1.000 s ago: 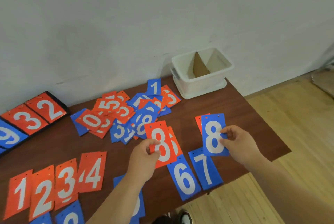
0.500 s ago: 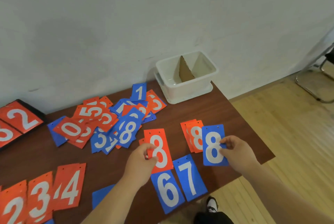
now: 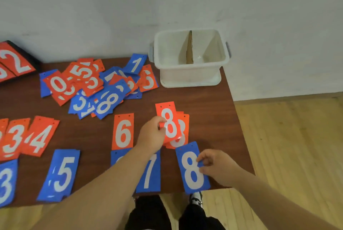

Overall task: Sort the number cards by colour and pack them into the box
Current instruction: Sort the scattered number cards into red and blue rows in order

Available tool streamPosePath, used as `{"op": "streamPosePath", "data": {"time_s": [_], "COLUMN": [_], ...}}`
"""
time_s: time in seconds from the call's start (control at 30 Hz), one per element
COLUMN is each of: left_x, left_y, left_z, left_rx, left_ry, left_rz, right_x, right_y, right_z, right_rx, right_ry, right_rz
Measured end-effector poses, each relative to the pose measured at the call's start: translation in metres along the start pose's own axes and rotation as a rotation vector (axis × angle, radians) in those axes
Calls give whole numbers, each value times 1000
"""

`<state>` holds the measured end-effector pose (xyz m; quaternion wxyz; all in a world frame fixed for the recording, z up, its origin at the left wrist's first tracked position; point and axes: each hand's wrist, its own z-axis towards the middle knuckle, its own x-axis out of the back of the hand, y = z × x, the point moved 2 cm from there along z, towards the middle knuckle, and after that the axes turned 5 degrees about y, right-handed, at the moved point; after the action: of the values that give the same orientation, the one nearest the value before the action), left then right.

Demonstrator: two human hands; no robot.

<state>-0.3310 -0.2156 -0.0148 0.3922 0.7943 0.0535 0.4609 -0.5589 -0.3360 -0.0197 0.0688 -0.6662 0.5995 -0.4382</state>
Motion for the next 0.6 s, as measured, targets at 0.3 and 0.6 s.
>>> {"op": "streamPosePath", "data": {"time_s": [0.3, 0.6], "left_x": [-32, -29], "left_y": [-1, -7], "left_z": [16, 4], "left_rx": [-66, -102], "left_ry": [-16, 71], "left_rz": [189, 417], "right_x": [-33, -30], "right_y": [-4, -14], "right_z": [26, 35], "right_rx": [137, 162], "right_ry": [-182, -133], "right_rz": [-240, -288]}}
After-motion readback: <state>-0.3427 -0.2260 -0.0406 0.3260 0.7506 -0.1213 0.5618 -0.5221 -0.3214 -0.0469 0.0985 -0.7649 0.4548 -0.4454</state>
